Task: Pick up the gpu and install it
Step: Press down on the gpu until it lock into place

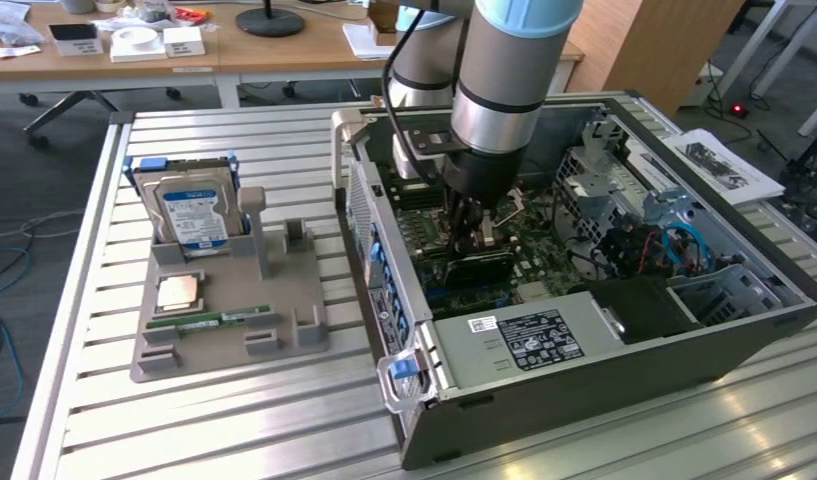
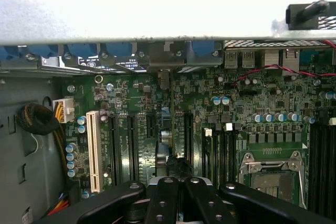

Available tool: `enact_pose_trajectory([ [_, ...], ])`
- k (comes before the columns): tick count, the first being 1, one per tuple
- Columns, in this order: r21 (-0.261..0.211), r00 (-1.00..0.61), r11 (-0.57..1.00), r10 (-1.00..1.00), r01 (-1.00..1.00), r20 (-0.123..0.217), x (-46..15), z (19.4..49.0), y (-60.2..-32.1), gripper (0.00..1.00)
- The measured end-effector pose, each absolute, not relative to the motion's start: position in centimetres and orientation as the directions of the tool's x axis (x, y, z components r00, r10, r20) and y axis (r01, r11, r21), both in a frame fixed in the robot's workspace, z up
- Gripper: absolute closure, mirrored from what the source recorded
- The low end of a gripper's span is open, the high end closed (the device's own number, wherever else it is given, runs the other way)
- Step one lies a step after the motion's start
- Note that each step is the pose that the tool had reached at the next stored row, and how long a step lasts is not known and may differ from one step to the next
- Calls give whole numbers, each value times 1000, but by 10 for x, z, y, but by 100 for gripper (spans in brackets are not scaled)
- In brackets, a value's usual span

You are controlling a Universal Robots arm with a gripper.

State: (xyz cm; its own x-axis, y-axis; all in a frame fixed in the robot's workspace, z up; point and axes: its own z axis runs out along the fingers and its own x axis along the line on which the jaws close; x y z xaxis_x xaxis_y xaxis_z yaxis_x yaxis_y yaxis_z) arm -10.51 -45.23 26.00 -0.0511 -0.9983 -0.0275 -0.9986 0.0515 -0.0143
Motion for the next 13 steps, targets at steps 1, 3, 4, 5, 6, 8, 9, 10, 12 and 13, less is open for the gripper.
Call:
enact_pose_trajectory([
  [1,-14,-51,52,-998,-999,-28,-105,260,-452,89],
  [3,-14,-51,52,-998,-999,-28,-105,260,-452,89],
  [4,-14,-51,52,-998,-999,-28,-105,260,-452,89],
  [5,-14,-51,52,-998,-999,-28,-105,260,-452,89],
  [6,-15,-51,52,-998,-999,-28,-105,260,-452,89],
  [8,-16,-51,52,-998,-999,-31,-105,263,-452,89],
  [9,-15,-51,52,-998,-999,-29,-105,266,-452,89],
  [10,-15,-51,52,-998,-999,-28,-105,269,-452,89],
  [12,-15,-51,52,-998,-999,-28,-105,274,-452,89],
  [13,-14,-51,52,-998,-999,-28,-105,276,-452,89],
])
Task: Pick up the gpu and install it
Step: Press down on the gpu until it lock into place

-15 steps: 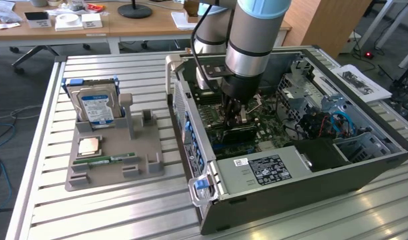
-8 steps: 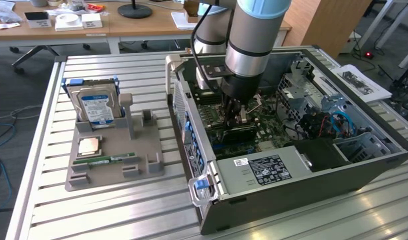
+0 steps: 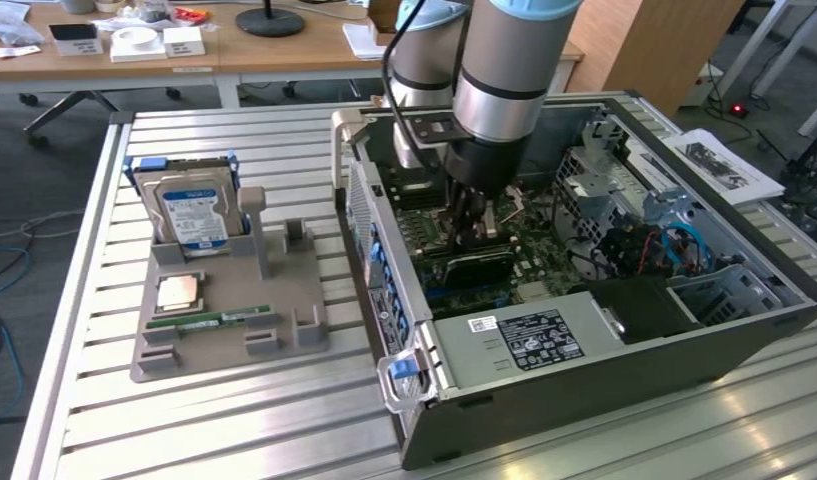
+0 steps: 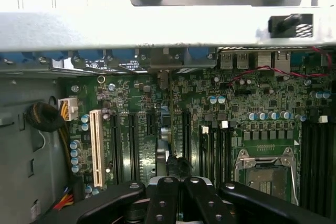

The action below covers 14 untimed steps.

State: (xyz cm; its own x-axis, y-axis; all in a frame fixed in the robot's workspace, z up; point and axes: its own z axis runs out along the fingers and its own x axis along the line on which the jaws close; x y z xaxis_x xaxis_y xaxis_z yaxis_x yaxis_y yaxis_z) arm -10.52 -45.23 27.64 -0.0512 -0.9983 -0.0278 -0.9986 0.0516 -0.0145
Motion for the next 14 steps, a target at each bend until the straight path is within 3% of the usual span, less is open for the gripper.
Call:
enact_pose_trajectory([
  [14,-15,-51,52,-998,-999,-28,-105,317,-452,89],
])
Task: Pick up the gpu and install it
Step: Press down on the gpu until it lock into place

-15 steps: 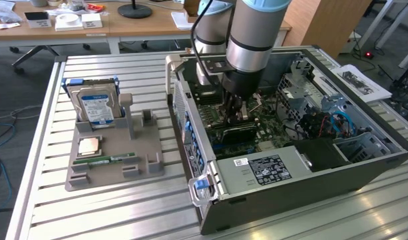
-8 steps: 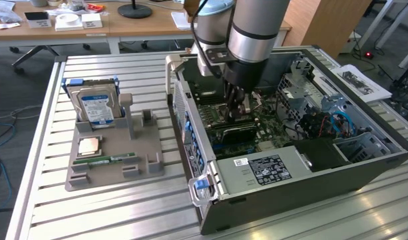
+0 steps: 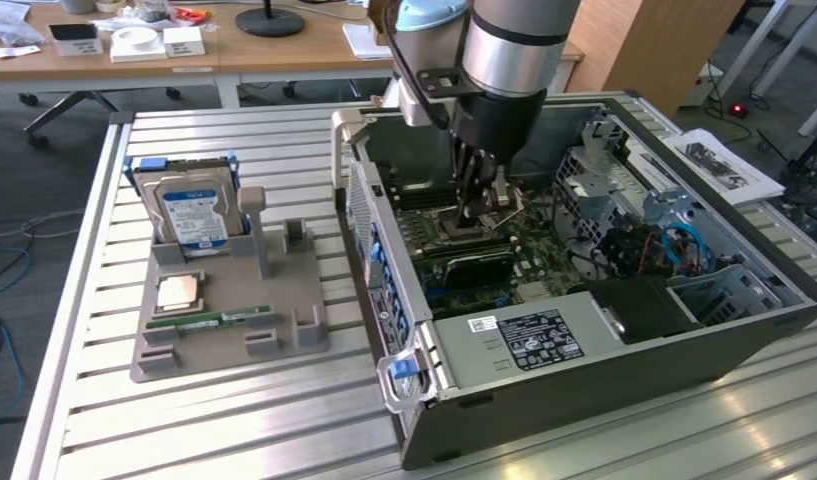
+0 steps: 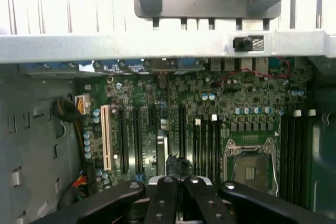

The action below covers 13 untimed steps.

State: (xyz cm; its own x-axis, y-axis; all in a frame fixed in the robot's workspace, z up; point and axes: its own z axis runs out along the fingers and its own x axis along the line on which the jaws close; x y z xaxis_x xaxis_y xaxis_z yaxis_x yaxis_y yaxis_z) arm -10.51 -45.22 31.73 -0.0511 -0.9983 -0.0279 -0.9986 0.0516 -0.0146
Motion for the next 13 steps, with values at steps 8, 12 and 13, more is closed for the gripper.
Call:
enact_pose_trajectory([
  [8,-14,-51,52,-998,-999,-28,-102,317,-452,89],
  [12,-14,-51,52,-998,-999,-30,-94,317,-452,89],
  [13,-14,-51,52,-998,-999,-30,-92,317,-452,89],
])
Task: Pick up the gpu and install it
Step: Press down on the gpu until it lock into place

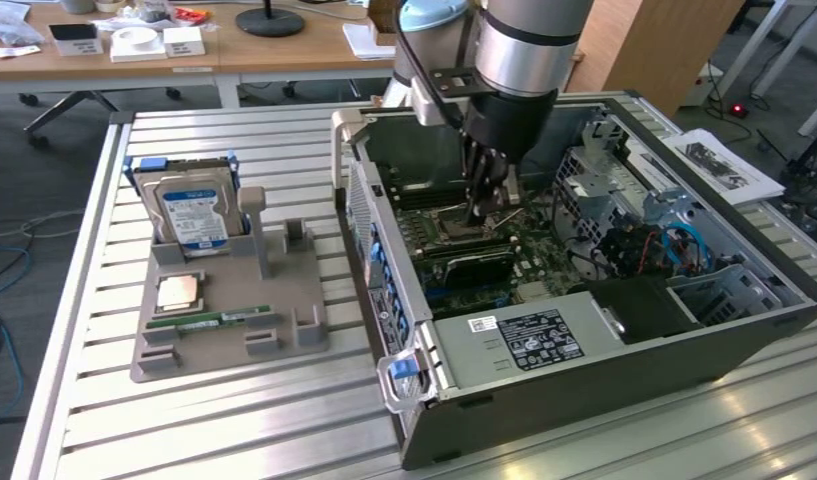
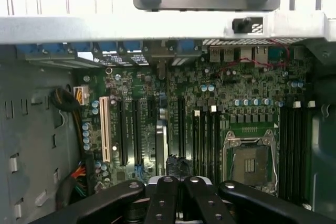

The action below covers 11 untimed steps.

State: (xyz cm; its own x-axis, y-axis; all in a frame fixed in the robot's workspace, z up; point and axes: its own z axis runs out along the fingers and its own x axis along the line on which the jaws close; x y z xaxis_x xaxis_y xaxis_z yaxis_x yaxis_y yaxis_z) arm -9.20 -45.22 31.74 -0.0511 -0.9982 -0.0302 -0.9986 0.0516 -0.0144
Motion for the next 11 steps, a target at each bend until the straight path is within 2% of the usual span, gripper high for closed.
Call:
enact_pose_trajectory([
  [11,-14,-51,52,-998,-999,-31,-83,331,-452,89],
])
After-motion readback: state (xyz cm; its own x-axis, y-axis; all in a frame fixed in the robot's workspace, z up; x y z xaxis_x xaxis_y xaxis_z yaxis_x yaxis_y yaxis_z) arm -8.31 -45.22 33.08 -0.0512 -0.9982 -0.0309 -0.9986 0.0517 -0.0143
